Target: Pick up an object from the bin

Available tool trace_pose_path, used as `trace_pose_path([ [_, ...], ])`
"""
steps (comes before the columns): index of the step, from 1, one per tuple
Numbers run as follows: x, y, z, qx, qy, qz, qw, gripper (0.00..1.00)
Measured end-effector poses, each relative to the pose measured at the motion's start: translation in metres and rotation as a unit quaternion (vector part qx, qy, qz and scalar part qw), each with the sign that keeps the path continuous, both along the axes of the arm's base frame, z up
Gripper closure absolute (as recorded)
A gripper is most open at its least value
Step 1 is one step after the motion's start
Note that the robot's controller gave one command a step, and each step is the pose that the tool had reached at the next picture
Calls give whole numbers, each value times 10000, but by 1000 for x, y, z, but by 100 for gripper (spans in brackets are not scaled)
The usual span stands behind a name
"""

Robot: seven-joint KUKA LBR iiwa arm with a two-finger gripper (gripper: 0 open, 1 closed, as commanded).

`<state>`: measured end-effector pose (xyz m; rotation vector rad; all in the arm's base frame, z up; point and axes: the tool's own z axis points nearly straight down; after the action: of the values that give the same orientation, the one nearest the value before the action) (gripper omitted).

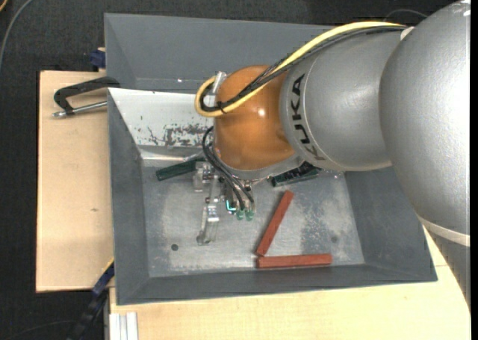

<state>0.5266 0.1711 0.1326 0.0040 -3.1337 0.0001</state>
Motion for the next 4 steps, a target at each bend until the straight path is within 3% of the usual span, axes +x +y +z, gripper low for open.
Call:
trace_pose_path([
  [1,12,-62,-64,-1,-16,1777,9841,0],
  [2,76,-110,31,11,-77,2038,9790,0],
  [3,62,-207,-37,2,-17,1936,9811,0],
  [4,30,-168,-63,30,-29,3903,9207,0],
])
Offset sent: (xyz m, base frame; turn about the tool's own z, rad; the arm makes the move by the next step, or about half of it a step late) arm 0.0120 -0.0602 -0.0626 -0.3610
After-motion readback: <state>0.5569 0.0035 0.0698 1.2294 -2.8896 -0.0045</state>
